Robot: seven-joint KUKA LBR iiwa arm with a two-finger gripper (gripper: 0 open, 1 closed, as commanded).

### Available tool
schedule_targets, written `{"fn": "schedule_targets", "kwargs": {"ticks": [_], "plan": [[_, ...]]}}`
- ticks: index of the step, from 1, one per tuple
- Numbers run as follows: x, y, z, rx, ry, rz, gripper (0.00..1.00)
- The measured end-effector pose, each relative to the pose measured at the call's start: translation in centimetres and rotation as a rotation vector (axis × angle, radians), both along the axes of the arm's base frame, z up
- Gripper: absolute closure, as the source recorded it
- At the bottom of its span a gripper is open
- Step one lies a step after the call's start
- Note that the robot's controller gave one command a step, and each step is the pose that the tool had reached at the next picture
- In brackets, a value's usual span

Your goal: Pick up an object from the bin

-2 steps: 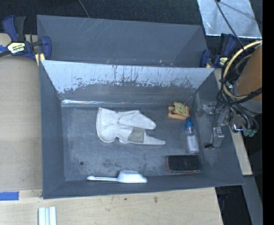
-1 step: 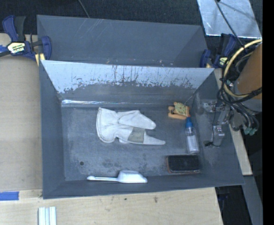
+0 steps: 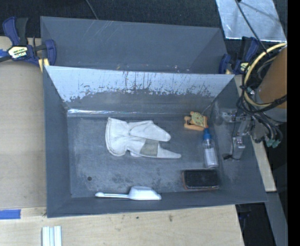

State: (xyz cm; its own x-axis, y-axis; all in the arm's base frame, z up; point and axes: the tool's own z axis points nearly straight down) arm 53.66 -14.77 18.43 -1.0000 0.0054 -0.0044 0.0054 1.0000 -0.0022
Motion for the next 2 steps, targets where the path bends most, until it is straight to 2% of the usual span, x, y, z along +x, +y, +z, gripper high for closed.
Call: {"fn": "schedule_targets", "kwargs": {"ticks": [1, 2], "plan": [[-0.7, 2.2, 2.3, 0.005, 0.011, 0.081, 0.00], [0.4, 3.6, 3.3, -0.001, -0.010, 0.073, 0.00]]}}
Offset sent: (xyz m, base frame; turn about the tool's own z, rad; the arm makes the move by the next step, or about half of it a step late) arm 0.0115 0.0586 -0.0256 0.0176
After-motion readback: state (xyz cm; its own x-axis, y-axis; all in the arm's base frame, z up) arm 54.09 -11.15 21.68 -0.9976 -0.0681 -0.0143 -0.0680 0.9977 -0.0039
